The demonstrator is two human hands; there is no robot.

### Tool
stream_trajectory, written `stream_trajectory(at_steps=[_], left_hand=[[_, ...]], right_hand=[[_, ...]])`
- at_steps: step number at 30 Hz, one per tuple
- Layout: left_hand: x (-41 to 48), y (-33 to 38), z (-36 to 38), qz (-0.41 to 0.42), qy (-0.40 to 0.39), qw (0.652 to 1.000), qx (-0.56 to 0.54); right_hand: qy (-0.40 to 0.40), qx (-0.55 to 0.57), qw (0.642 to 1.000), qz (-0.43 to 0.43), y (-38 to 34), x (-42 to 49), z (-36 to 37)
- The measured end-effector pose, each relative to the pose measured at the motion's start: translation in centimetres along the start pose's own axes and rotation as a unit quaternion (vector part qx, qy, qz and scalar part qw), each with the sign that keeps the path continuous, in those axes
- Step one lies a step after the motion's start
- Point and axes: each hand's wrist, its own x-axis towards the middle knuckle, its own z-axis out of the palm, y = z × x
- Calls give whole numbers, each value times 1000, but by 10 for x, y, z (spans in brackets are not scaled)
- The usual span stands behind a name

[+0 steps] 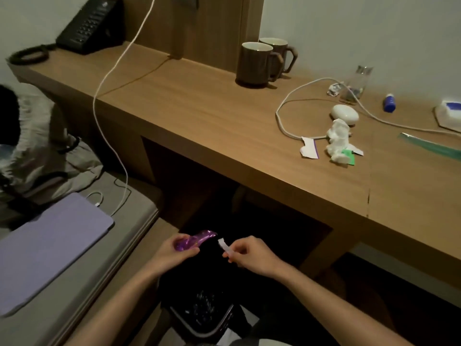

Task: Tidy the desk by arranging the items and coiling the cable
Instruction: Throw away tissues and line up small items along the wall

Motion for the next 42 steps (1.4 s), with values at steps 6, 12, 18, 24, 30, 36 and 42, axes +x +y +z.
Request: stream_trajectory(at_steps=[6, 12, 18, 24, 30, 36, 42], left_hand=[[36, -45, 31, -95, -42, 992, 71], [36, -58, 45, -137, -115, 981, 73], [23, -24, 30, -33, -98, 984, 148], [-38, 68, 12, 166, -15, 980, 107], [-105, 163, 2, 319, 53, 946, 4], [-122, 240, 17, 394, 73, 916, -27], [-82, 276, 52, 402, 85, 911, 49]], right_hand=[[-10, -10, 995, 100, 46, 45, 36], [-32, -9, 990, 136, 65, 51, 44], [-32, 8, 997, 69, 40, 15, 6], [55, -7, 992, -117, -31, -57, -40], [144, -15, 958, -247, -101, -135, -92], [273, -41, 918, -286, -117, -167, -145], [375, -105, 898, -204, -93, -152, -194]])
